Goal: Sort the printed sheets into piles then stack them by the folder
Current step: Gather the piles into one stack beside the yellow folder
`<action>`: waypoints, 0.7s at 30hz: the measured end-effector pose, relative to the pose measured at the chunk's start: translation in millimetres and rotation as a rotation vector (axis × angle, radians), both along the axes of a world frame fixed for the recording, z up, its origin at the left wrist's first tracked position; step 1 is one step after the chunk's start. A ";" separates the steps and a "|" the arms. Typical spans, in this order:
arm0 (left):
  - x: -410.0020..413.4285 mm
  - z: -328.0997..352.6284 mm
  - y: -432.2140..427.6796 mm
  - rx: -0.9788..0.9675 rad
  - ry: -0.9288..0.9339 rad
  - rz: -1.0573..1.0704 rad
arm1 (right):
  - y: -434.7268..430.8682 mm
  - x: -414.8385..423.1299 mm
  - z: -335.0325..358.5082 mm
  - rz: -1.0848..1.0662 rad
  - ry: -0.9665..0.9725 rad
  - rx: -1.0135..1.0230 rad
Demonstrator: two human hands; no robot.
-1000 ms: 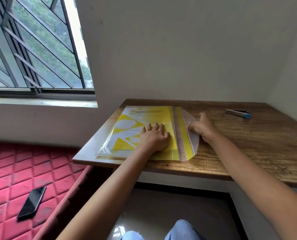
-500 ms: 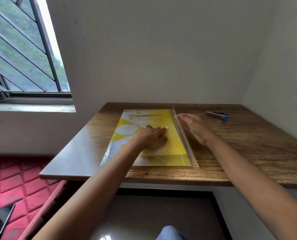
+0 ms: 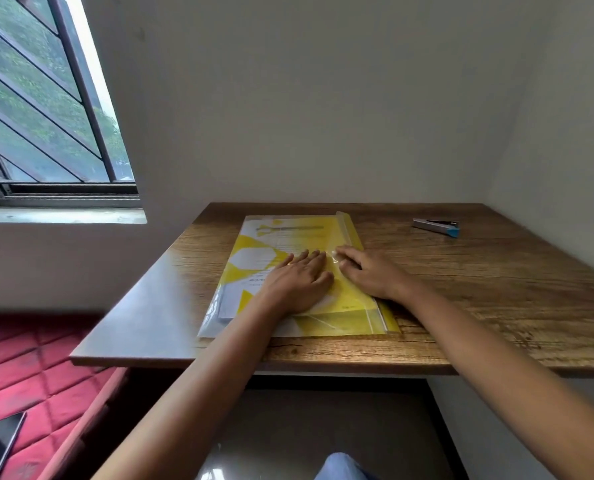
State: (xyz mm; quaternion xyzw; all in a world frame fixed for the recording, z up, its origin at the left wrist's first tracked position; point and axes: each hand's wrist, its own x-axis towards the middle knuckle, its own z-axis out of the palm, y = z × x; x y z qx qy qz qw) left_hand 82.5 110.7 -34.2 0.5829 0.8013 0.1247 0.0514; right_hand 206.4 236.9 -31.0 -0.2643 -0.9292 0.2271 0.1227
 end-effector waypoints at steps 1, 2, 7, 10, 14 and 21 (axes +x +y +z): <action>0.1 0.3 0.2 -0.002 0.003 0.000 | -1.1 0.5 0.6 0.004 -0.021 0.016; 0.3 0.5 0.5 -0.005 0.007 0.000 | -1.6 0.6 1.0 0.007 -0.036 0.032; 0.0 0.5 0.9 -0.026 0.022 0.002 | -0.8 -5.8 1.1 -0.002 0.003 0.064; -0.6 0.0 2.0 -0.033 0.030 0.004 | 1.1 -9.6 4.8 -0.015 0.047 0.016; 0.0 -0.8 3.2 -0.034 0.046 0.002 | -1.2 -9.2 9.3 -0.053 0.029 0.023; 4.0 1.8 0.4 0.022 0.019 0.011 | -19.9 -10.4 9.0 -0.069 -0.014 0.265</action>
